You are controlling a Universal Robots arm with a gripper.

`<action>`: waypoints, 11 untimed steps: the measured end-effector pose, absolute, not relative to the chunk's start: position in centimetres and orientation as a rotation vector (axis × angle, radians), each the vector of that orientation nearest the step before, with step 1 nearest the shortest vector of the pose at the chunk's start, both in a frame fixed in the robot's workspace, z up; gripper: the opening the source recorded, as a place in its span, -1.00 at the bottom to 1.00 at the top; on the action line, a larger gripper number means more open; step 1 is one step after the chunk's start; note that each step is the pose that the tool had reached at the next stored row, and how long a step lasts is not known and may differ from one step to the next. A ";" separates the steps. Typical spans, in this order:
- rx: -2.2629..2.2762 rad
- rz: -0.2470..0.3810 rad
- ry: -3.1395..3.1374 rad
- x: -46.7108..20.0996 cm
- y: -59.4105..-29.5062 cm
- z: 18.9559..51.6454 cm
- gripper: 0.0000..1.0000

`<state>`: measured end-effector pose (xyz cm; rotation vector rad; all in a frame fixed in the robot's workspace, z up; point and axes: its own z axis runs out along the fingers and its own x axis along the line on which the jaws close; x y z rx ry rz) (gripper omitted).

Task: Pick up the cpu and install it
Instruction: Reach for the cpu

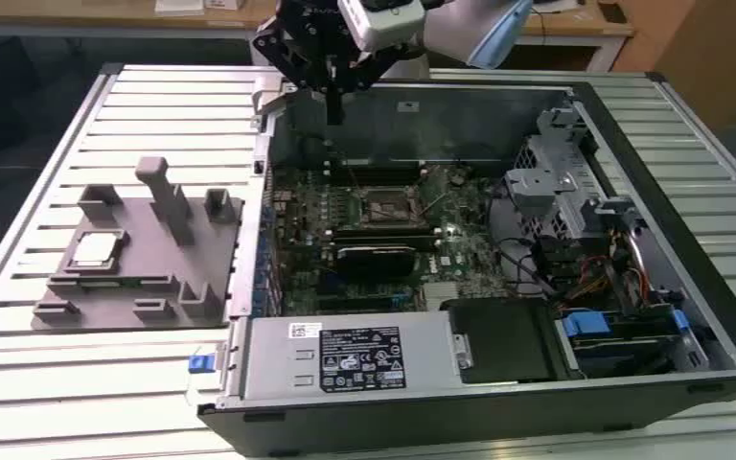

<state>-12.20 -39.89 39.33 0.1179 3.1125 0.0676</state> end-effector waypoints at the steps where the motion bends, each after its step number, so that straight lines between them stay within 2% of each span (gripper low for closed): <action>1: 0.118 0.068 3.112 -12.2 -39.9 39.3 -0.79; 11: 0.118 0.068 3.112 -12.2 -39.9 39.3 -0.79</action>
